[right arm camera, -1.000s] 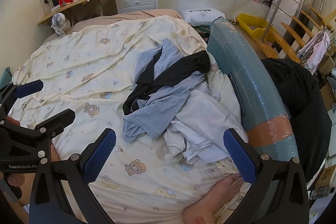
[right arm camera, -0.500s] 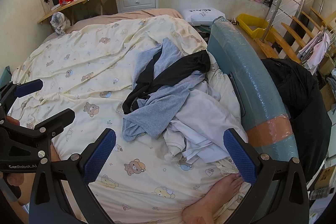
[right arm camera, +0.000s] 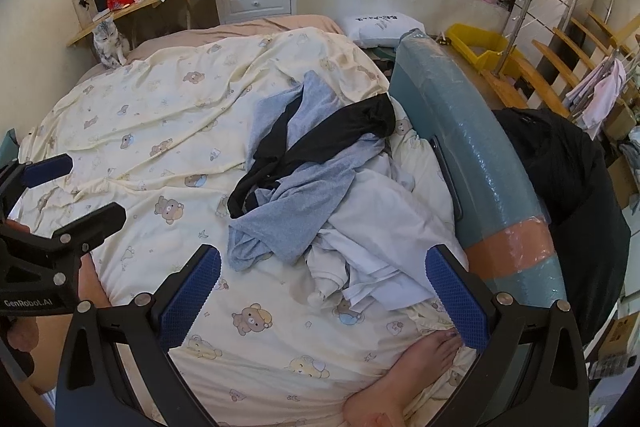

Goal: Fold clothes

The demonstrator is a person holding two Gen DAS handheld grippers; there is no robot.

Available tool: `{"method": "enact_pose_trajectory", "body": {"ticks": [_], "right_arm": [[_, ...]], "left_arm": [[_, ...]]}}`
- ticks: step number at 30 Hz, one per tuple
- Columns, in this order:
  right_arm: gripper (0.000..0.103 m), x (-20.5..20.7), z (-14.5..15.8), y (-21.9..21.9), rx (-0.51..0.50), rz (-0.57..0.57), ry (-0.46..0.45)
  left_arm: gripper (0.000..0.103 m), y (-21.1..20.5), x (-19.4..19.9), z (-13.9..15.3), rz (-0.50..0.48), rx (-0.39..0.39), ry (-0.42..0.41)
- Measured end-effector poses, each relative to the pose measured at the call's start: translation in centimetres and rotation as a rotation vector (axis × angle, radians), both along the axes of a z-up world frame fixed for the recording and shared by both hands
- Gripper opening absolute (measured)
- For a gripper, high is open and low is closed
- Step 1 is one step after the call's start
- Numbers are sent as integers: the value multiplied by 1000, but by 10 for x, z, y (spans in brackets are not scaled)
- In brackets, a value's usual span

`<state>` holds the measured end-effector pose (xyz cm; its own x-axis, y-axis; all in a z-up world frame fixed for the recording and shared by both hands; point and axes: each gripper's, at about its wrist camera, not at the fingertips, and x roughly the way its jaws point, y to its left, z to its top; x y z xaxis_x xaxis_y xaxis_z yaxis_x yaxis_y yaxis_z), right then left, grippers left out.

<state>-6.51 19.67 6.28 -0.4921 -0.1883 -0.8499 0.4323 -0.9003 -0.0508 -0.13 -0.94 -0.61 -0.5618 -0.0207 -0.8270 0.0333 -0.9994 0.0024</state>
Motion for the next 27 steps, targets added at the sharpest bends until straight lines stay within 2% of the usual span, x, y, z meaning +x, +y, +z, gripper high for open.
{"method": "enact_pose_trajectory", "body": {"ticks": [11, 13, 17, 21, 27], "right_arm": [[103, -5, 0, 2, 8, -16, -1], [103, -6, 5, 5, -18, -31, -21], [103, -2, 29, 11, -149, -32, -47], [103, 13, 61, 15, -176, 1, 65], [103, 11, 70, 46, -293, -9, -16]], "left_arm": [[103, 6, 3, -17, -20, -18, -47], [103, 7, 4, -22, -30, -9, -45], [103, 6, 0, -34, -59, -27, -38], [103, 4, -14, -54, -94, -46, -31], [103, 13, -42, -89, -195, 12, -38]]}}
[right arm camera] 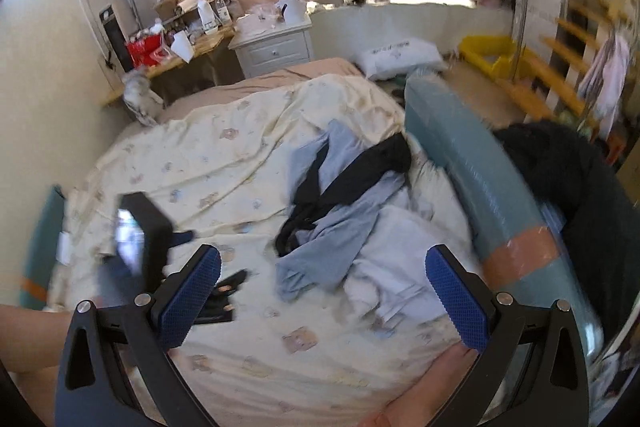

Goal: Fold clothes

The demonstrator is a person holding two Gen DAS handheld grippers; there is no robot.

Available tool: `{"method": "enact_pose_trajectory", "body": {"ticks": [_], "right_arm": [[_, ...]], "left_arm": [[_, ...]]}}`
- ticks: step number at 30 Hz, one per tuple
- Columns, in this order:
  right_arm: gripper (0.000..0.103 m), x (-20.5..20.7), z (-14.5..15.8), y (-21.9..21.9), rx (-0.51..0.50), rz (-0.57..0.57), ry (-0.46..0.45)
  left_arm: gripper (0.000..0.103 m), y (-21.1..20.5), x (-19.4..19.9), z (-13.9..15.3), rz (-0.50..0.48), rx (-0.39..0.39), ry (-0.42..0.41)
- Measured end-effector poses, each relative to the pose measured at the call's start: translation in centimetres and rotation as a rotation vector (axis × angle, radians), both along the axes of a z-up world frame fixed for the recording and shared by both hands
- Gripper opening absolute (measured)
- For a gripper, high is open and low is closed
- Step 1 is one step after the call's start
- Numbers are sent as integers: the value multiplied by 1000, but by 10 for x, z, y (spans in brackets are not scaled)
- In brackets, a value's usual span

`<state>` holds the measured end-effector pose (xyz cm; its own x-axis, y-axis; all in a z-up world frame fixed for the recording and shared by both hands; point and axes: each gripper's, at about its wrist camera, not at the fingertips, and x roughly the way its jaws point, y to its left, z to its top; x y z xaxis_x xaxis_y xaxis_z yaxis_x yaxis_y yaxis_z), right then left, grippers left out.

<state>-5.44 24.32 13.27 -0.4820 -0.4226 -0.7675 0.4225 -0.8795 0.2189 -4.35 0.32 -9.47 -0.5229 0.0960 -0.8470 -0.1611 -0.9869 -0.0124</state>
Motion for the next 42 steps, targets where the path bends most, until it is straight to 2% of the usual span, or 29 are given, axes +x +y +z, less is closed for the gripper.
{"method": "enact_pose_trajectory", "body": {"ticks": [4, 8, 11, 14, 17, 19, 21, 22, 24, 27, 28, 33, 35, 37, 42], "right_arm": [[103, -5, 0, 18, -60, -19, -37], [103, -8, 4, 24, -99, -27, -39], [103, -8, 4, 28, -112, -26, -45], [103, -10, 0, 33, -122, -29, -63], [103, -16, -8, 40, -127, -43, -93], [103, -20, -12, 44, -132, -53, -108], [103, -24, -15, 47, -133, -60, -118], [103, -25, -17, 48, -130, -60, -119], [103, -25, -18, 50, -116, -60, -115], [103, -25, -17, 52, -107, -63, -102], [103, -25, -17, 53, -105, -64, -98], [103, -26, -16, 56, -91, -70, -76], [103, -26, -14, 55, -63, -70, -44], [103, -29, -20, 50, 15, -73, -8], [103, -38, -46, 49, 159, -80, -24]], "left_arm": [[102, 6, -19, -23, -67, 40, -8], [93, 5, -41, -61, -91, 65, -43], [81, 5, -53, -88, -126, 92, -57], [78, 2, -66, -118, -114, 101, -85], [67, -2, -77, -143, -111, 102, -122], [54, -3, -85, -158, -118, 106, -142], [33, -2, -91, -167, -132, 107, -149], [28, -1, -94, -171, -137, 104, -150], [4, 3, -98, -175, -148, 87, -163], [4, 10, -97, -169, -185, 64, -175], [4, 10, -96, -164, -190, 78, -180], [3, 14, -86, -121, -222, 40, -117], [3, 18, -77, -94, -239, 45, -72], [3, 22, -65, -63, -257, 55, -25], [3, 30, -38, 15, -246, 131, 94]]}}
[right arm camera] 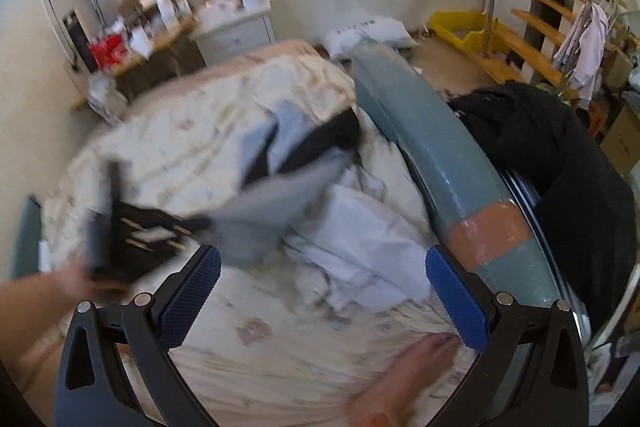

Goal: Fold clothes

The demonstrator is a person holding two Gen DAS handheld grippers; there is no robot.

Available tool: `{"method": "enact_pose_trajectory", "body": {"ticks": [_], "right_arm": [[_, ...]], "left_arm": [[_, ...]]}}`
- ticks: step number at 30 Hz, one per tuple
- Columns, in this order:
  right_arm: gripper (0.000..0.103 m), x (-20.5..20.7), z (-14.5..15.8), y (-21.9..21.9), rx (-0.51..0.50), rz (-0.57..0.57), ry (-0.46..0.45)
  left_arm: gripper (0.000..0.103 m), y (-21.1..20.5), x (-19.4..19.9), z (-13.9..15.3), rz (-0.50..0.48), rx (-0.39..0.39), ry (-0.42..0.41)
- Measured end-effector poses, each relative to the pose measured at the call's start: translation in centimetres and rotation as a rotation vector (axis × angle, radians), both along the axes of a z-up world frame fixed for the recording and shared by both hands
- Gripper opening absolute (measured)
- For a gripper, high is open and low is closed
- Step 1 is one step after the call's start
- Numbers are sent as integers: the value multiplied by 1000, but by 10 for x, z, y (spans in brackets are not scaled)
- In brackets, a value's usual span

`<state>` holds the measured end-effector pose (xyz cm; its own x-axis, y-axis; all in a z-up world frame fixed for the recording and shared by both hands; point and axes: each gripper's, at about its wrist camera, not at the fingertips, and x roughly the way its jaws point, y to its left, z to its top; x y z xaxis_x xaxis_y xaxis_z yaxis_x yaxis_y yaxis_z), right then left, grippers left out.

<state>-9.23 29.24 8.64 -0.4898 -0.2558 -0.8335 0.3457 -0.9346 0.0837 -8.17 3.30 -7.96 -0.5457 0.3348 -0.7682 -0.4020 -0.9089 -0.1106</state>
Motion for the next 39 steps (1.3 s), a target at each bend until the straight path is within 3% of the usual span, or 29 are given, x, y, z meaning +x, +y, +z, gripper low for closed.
{"method": "enact_pose_trajectory", "body": {"ticks": [3, 9, 11, 14, 17, 21, 29, 31, 33, 34, 36, 39], "right_arm": [[103, 2, -9, 3, 45, 11, -7], [103, 19, 0, 6, -122, 79, -62], [103, 30, 10, -7, -126, 121, -20], [103, 44, 22, -25, -114, 172, 38], [103, 48, 24, -33, -86, 188, 58], [103, 46, 28, -26, -111, 181, 54], [103, 37, 31, -16, -82, 172, 78], [103, 34, 32, -13, -86, 173, 79], [103, 32, 33, -11, -93, 174, 77], [103, 31, 33, -10, -103, 176, 70], [103, 31, 33, -10, -123, 182, 59], [103, 35, 36, -13, -148, 196, 48]], "left_arm": [[3, 0, 14, 42, 29, 62, 48], [0, 3, 20, 141, 99, 169, 147], [0, 8, 25, 194, 96, 214, 249], [0, 19, 28, 271, 111, 185, 399], [0, 30, 8, 288, 108, 90, 313], [0, 32, -1, 242, 124, -30, 242], [0, 10, -17, 65, 165, -37, -62], [7, 9, -20, 23, 155, -53, -121], [28, 2, -21, -13, 162, -65, -172], [33, -5, -23, -33, 184, -57, -191], [57, -23, -30, -70, 243, -28, -229], [65, -57, -40, -118, 353, 32, -288]]}}
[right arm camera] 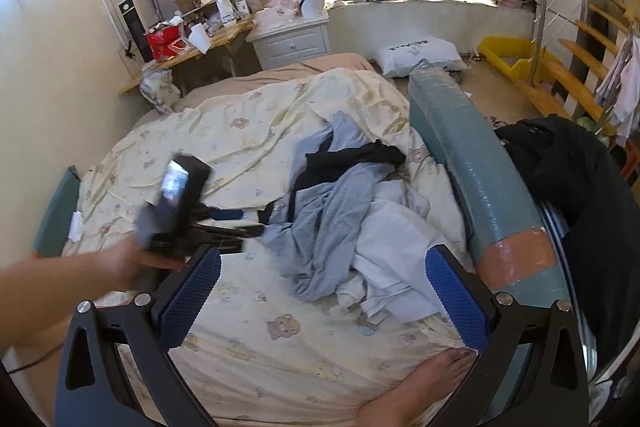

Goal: Fold clothes

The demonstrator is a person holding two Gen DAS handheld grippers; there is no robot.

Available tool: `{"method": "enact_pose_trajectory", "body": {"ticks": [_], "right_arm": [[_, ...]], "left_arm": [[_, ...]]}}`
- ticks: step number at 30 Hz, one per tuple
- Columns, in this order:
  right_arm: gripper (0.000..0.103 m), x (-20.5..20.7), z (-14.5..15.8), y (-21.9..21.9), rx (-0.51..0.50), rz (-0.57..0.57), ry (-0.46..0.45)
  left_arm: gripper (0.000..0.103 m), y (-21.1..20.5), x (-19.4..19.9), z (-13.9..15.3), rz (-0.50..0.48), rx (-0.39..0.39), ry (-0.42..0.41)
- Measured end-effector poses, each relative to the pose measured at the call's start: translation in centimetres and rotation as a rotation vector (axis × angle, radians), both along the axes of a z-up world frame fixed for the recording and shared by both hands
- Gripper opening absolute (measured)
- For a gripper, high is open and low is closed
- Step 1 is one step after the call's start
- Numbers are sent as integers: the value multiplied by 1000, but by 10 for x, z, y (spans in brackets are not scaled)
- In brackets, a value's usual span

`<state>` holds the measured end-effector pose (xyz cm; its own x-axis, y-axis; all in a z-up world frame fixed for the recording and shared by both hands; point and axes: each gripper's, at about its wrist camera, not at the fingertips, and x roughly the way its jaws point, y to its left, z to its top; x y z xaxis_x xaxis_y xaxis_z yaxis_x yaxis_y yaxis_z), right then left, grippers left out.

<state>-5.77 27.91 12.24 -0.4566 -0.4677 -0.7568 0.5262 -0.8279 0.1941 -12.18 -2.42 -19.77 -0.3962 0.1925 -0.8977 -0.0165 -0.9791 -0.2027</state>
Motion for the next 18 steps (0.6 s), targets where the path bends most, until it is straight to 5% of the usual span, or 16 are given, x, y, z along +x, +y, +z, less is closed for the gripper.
{"method": "enact_pose_trajectory", "body": {"ticks": [7, 12, 18], "right_arm": [[103, 8, 7, -8, -56, 37, -28], [103, 14, 11, -16, -78, 64, -34], [103, 13, 4, -22, -64, 64, -58]], "left_arm": [[70, -91, -15, -94, 277, 176, -21], [78, -97, -29, -97, 165, 148, 98], [78, -78, -50, -114, 47, 70, 16]]}}
